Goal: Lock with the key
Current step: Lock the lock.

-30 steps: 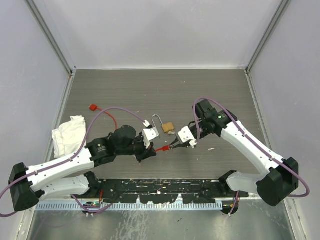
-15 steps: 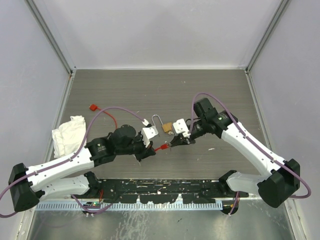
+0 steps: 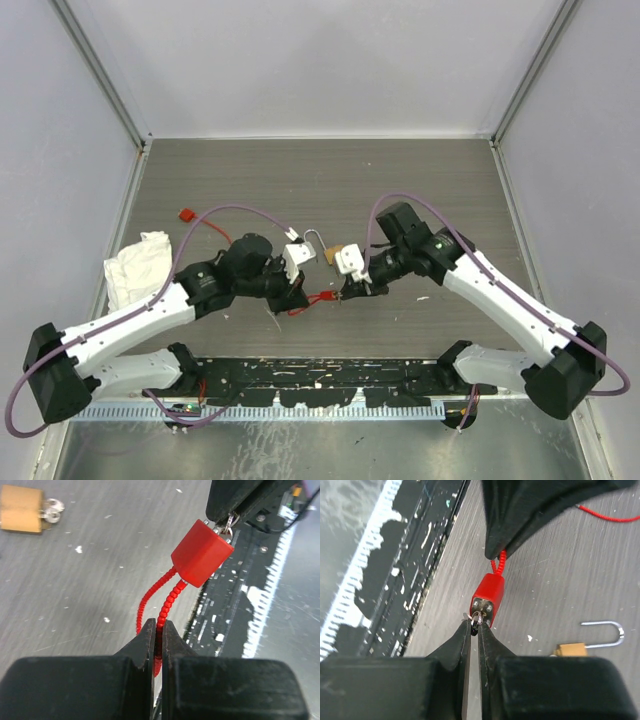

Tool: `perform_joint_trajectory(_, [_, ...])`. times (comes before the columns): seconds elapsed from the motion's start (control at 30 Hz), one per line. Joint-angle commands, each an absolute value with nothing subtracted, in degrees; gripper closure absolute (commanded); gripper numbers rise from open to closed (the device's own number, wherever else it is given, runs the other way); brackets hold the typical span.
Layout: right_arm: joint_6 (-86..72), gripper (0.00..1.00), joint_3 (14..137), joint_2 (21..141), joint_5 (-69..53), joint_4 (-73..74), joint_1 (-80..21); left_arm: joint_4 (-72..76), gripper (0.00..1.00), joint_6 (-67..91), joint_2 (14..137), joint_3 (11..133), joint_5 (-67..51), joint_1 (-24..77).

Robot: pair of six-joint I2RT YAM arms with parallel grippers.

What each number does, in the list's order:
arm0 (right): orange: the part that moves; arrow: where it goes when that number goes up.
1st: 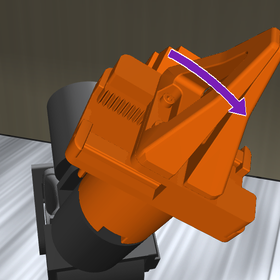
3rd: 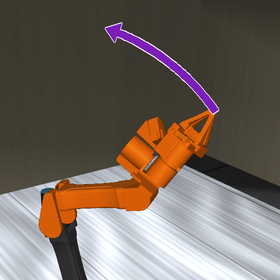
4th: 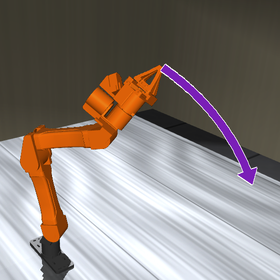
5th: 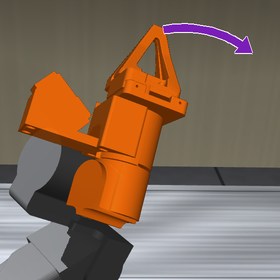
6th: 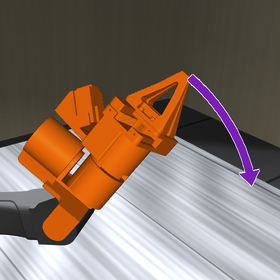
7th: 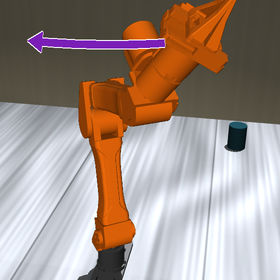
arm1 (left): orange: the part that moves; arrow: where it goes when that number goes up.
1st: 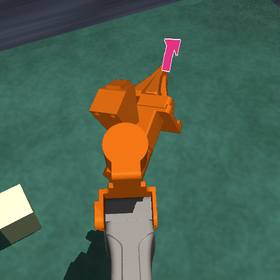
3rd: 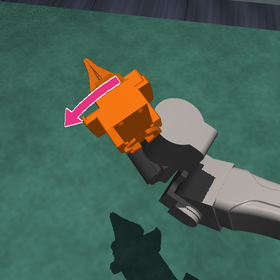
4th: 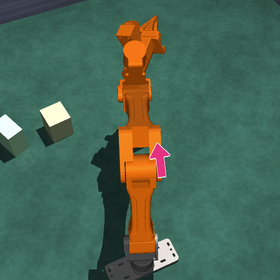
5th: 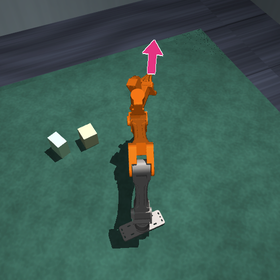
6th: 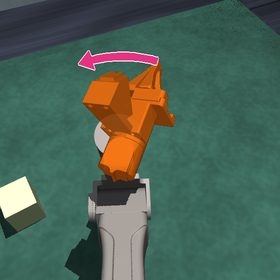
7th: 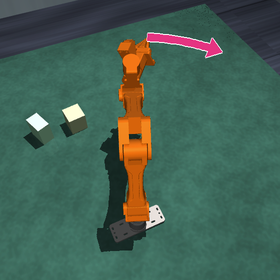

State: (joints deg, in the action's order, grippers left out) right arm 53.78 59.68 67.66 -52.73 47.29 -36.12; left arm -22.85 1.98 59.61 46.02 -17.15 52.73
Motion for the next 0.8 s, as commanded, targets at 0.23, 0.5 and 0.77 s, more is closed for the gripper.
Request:
perform_joint_trajectory(0.23, [63.31,0.99,61.86,64.34,-47.61,54.56,-38.47,-20.65,1.00,6.48,66.28,48.16,-46.08,46.09])
perform_joint_trajectory(0.5, [53.03,0.99,67.57,78.77,-72.18,70.33,-24.59,-26.21,1.00,1.03,61.44,48.54,-23.80,46.42])
perform_joint_trajectory(0.77, [57.07,0.99,68.27,81.69,-71.18,72.92,-24.34,-25.69,1.00,-2.71,59.59,47.73,-10.69,54.23])
